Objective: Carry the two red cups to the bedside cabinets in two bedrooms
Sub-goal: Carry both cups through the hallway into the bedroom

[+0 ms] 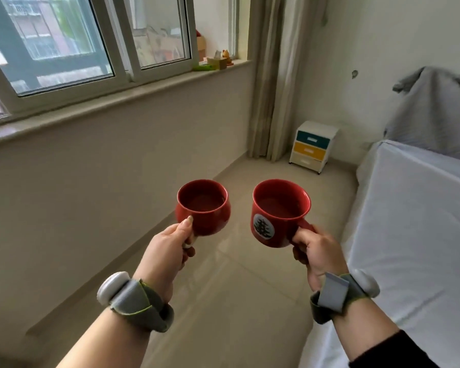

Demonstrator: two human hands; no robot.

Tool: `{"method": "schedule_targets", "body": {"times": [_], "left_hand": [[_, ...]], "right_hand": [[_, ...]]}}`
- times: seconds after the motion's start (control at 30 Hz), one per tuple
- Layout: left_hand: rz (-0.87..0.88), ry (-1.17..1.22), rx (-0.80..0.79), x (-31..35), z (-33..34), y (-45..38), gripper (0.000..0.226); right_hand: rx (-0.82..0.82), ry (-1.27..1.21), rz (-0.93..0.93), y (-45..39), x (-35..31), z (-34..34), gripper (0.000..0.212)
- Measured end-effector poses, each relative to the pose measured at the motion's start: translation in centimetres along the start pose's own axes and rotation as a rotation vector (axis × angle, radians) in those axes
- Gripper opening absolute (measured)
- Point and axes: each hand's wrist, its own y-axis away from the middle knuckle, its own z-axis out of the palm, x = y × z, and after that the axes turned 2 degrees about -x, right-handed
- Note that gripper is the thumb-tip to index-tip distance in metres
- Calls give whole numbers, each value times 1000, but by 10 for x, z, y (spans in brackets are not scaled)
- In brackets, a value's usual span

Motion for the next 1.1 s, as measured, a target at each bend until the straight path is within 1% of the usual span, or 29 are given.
{"method": "schedule_targets", "body": {"times": [0.17,0.37,0.4,0.6,0.63,0.73,0.83,1.03,1.1], "left_hand": [[2,5,-72,21,14,-73,38],[-2,-29,-161,45,61,-173,41],[3,-32,-159,48,63,-177,41],[18,-38,-215,81,131,-281,39],[17,-41,-213,84,134,-284,40],[14,-39,-246,97,166,-331,39],[13,-59,-263,108,189,-363,38],[18,-102,-343,138,241,-468,38],[39,-122,-395,150,259,-509,38]], "right_hand": [[99,-13,-10,-53,-9,13,19],[185,-8,-30,-147,-18,10,34],[189,-6,-31,-151,-19,10,35],[226,-6,-37,-269,-42,1,32],[223,7,-34,-273,-45,2,32],[246,28,-34,-326,-54,-3,31],[269,31,-30,-359,-62,-5,32],[374,40,-25,-461,-76,0,35],[408,11,-40,-499,-81,2,36]]}}
